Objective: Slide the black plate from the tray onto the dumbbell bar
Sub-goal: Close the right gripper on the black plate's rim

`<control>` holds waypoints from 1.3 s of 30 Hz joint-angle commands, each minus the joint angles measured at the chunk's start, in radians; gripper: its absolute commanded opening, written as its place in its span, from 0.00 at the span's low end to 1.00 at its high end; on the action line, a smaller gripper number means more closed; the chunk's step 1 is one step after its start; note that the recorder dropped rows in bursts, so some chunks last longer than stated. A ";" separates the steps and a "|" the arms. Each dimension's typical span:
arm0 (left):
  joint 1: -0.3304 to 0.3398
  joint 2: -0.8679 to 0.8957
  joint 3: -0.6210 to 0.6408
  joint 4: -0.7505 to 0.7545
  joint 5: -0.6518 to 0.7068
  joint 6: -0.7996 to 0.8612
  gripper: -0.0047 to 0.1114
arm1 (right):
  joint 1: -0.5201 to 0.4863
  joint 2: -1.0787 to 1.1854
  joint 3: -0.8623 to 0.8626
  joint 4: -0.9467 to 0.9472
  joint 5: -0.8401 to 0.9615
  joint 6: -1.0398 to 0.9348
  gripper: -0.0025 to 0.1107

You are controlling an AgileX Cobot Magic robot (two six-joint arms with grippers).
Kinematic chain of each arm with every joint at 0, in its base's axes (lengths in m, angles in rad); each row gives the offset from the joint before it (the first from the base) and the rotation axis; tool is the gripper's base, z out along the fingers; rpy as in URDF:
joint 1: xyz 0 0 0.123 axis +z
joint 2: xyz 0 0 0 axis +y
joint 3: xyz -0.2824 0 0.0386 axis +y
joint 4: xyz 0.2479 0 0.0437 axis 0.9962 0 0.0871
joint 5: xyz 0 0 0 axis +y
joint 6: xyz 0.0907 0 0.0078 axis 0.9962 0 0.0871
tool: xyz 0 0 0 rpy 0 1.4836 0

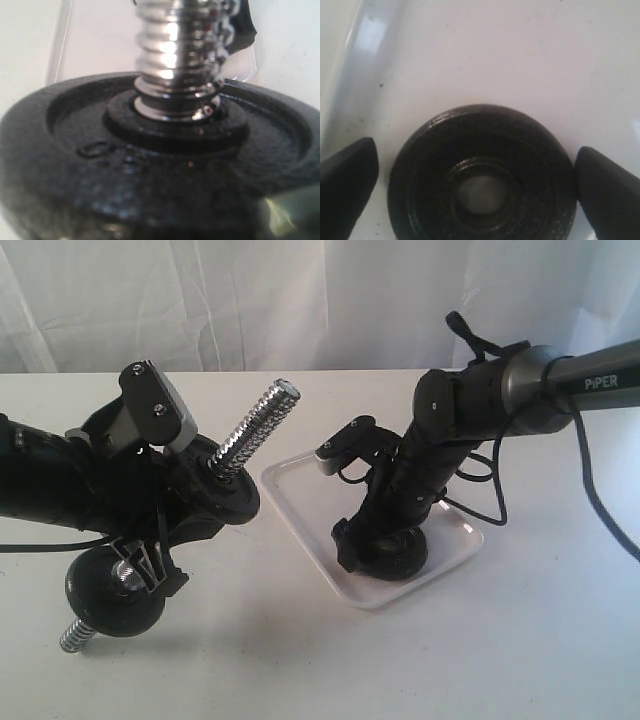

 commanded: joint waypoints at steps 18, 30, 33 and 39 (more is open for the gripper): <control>0.008 -0.019 0.012 -0.043 0.041 -0.074 0.04 | 0.008 0.031 -0.003 -0.175 0.134 0.075 0.95; 0.008 -0.019 0.012 -0.043 0.041 -0.074 0.04 | 0.008 0.031 -0.003 -0.179 0.103 0.066 0.95; 0.008 -0.019 0.012 -0.043 0.041 -0.074 0.04 | 0.008 0.031 -0.003 -0.177 0.065 0.066 0.95; 0.008 -0.019 0.012 -0.043 0.041 -0.074 0.04 | 0.008 0.031 -0.003 -0.169 0.060 0.068 0.95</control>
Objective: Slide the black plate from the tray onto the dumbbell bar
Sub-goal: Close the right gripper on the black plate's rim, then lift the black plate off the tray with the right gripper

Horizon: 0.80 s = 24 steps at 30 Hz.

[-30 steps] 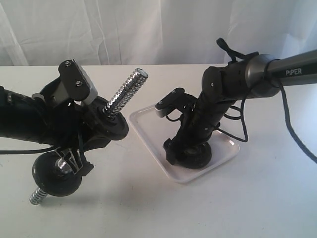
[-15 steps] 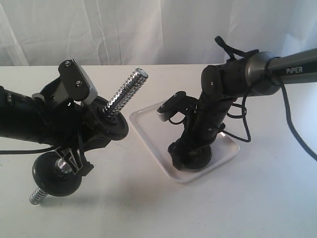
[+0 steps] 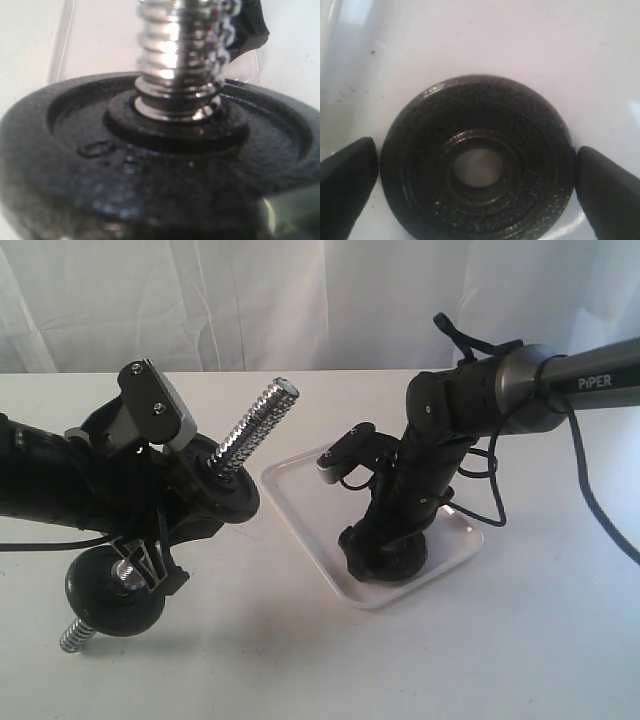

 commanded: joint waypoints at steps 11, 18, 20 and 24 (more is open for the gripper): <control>0.008 -0.019 0.012 -0.043 0.043 -0.066 0.04 | -0.001 0.034 0.011 -0.029 0.008 0.018 0.63; 0.008 -0.019 0.012 -0.043 0.043 -0.066 0.04 | -0.001 0.026 0.011 -0.027 0.046 0.066 0.02; 0.008 -0.019 0.012 -0.039 0.042 -0.066 0.04 | -0.001 0.002 -0.004 -0.027 0.109 0.066 0.02; 0.008 -0.019 0.012 -0.019 0.044 -0.066 0.04 | -0.024 -0.064 -0.057 -0.020 0.221 0.093 0.02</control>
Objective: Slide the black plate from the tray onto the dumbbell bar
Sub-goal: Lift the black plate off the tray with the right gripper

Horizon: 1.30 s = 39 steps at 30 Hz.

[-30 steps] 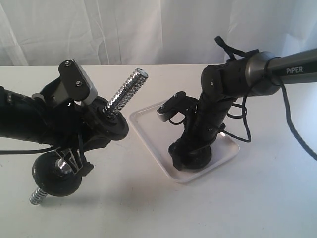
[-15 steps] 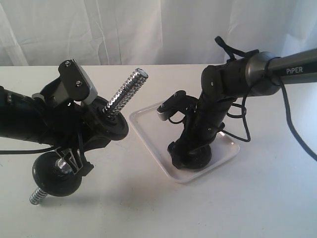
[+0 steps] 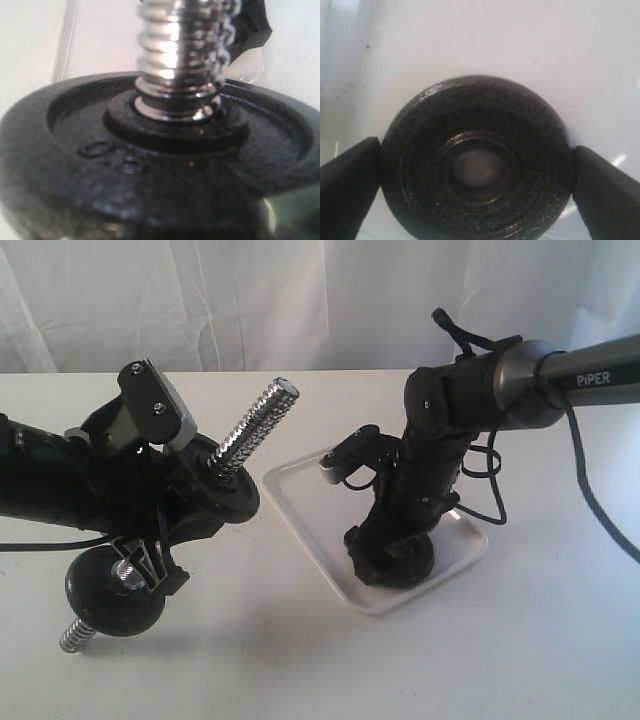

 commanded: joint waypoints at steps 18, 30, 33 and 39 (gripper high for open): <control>0.008 -0.019 0.012 0.014 0.046 -0.064 0.04 | -0.311 -0.172 -0.151 0.660 0.428 -0.268 0.02; 0.008 -0.019 0.012 0.014 0.049 -0.064 0.04 | -0.370 -0.225 -0.175 0.931 0.428 -0.326 0.02; 0.008 -0.019 0.012 0.014 0.049 -0.064 0.04 | -0.370 -0.241 -0.175 1.015 0.428 -0.326 0.02; 0.008 -0.019 0.012 0.014 0.045 -0.064 0.04 | -0.349 -0.282 -0.175 1.060 0.428 -0.320 0.02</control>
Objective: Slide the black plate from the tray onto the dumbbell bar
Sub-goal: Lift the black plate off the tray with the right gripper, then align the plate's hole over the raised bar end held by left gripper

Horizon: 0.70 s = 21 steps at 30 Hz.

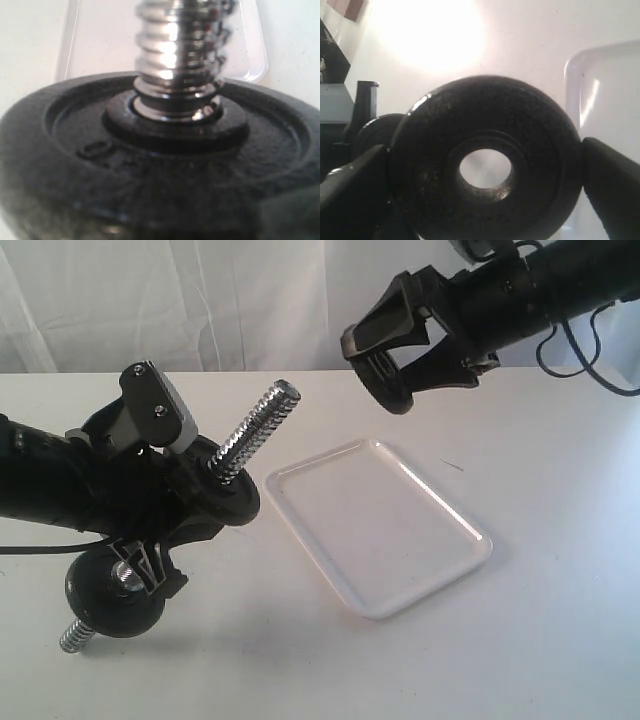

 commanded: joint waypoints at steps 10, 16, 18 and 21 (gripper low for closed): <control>0.010 -0.018 0.012 -0.006 0.039 -0.058 0.04 | 0.090 -0.118 -0.014 0.111 0.009 0.032 0.02; 0.010 -0.018 0.012 -0.006 0.039 -0.058 0.04 | 0.162 -0.118 -0.014 0.046 0.009 0.052 0.02; 0.010 -0.018 0.012 -0.006 0.039 -0.058 0.04 | 0.181 -0.118 -0.014 0.029 0.009 0.054 0.02; 0.010 -0.018 0.012 -0.006 0.039 -0.058 0.04 | 0.193 -0.118 -0.014 0.027 0.009 0.056 0.02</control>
